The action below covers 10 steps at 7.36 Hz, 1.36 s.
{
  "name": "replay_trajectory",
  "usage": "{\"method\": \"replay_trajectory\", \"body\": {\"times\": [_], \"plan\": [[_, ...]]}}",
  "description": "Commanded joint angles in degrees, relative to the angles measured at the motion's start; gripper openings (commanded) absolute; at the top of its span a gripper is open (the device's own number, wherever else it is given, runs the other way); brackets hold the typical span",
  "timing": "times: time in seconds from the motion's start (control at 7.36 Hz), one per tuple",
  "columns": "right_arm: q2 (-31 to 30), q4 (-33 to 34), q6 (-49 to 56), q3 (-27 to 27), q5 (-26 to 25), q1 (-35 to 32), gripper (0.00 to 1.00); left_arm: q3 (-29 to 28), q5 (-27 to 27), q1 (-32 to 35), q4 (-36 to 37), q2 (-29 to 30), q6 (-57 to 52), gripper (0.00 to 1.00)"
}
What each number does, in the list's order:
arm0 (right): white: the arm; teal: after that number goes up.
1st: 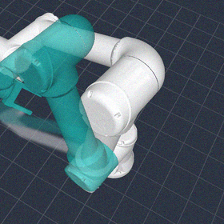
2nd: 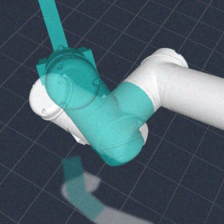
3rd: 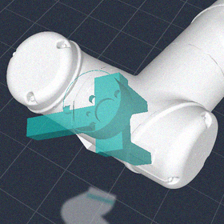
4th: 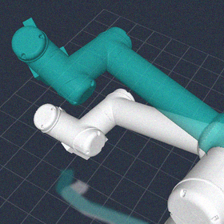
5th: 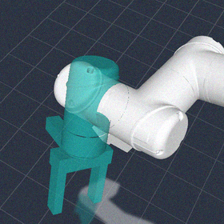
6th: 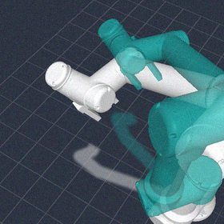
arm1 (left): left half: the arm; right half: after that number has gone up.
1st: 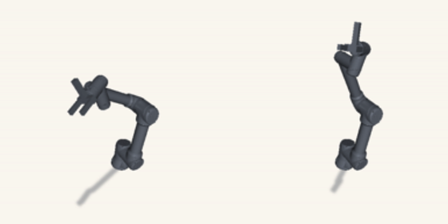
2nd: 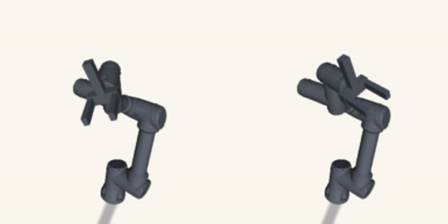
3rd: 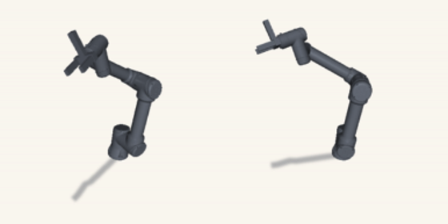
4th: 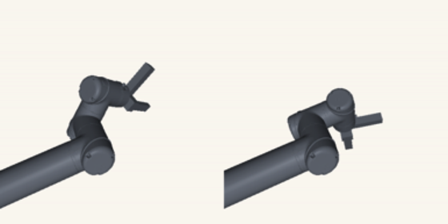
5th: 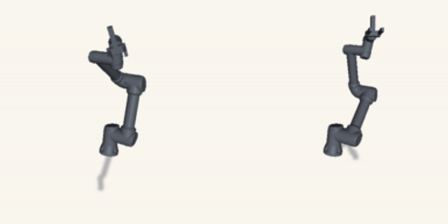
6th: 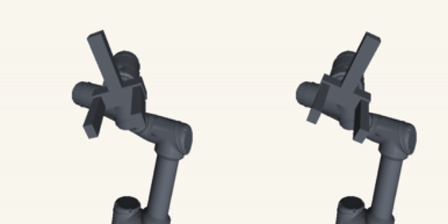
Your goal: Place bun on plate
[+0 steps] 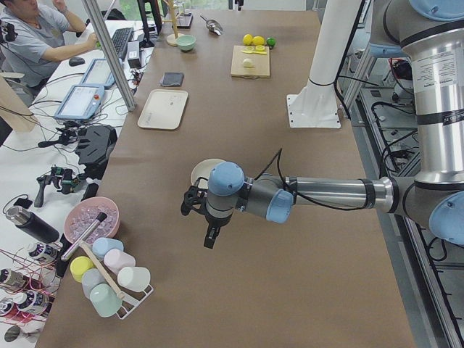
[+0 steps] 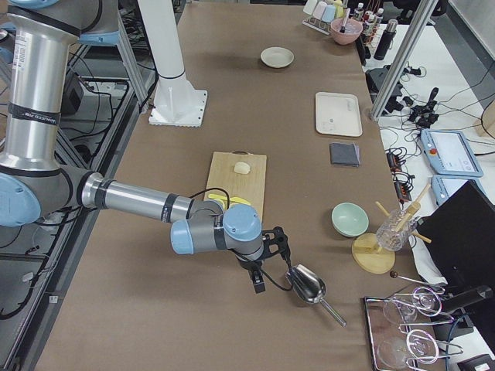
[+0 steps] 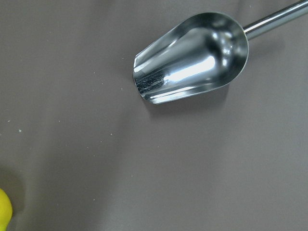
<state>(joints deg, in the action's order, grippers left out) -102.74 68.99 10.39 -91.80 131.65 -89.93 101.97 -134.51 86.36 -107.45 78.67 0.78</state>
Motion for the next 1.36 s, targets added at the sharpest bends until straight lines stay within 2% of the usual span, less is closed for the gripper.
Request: {"method": "replay_trajectory", "body": {"times": [0.0,0.54,0.95,1.22], "plan": [[0.0,0.0,0.1,0.4,-0.1,0.0,1.0,1.2,-0.2,0.0,-0.5,0.2,-0.1,0.96],[0.3,0.0,0.1,1.2,0.0,0.5,1.0,0.6,-0.3,-1.3,-1.9,-0.8,0.4,0.97],[0.2,-1.2,0.2,1.4,0.2,2.2,1.0,1.4,-1.2,-2.8,-2.3,-1.2,6.5,0.98],[0.1,-5.2,-0.8,0.9,5.3,2.6,1.0,1.9,-1.1,-3.6,-2.3,-1.2,7.1,0.98]]}}
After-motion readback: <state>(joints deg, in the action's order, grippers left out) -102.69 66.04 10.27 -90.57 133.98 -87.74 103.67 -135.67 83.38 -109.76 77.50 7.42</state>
